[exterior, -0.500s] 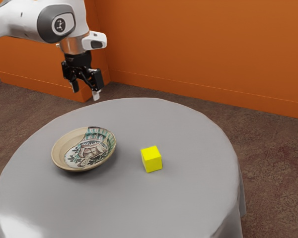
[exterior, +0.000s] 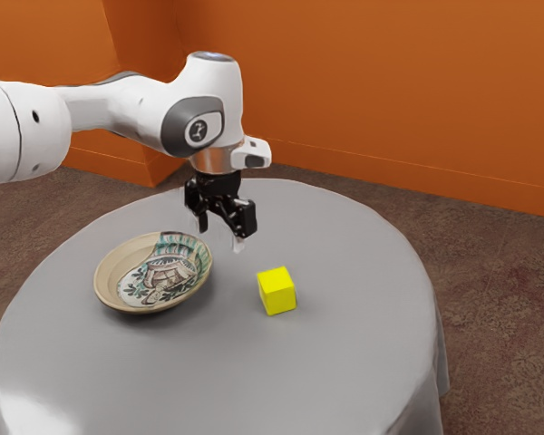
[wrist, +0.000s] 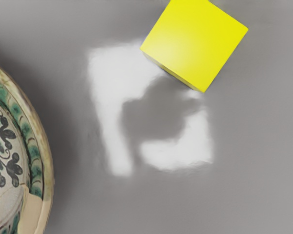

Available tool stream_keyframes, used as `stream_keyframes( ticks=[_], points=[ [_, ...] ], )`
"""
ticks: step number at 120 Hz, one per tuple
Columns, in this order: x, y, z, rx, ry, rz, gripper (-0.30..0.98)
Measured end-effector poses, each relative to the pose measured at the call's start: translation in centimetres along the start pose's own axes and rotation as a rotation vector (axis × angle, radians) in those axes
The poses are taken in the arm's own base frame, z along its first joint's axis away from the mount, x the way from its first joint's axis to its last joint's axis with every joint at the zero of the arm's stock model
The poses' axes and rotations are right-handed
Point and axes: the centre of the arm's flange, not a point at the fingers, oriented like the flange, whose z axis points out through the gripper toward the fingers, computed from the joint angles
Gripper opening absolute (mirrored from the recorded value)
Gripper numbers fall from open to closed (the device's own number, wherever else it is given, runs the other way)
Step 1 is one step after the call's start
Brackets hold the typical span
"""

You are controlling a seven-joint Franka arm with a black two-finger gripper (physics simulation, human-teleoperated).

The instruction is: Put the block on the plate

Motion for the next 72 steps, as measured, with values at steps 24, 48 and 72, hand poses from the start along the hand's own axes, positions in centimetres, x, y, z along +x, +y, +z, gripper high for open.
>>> stream_keyframes(
  ticks=[24,48,72],
  points=[
    [4.2,1.9,5.2,-0.046,0.008,-0.182,0.69],
    [6.9,4.0,8.2,-0.085,0.063,-0.381,0.69],
    [9.2,4.6,10.1,-0.133,0.086,-0.572,0.69]
  ],
)
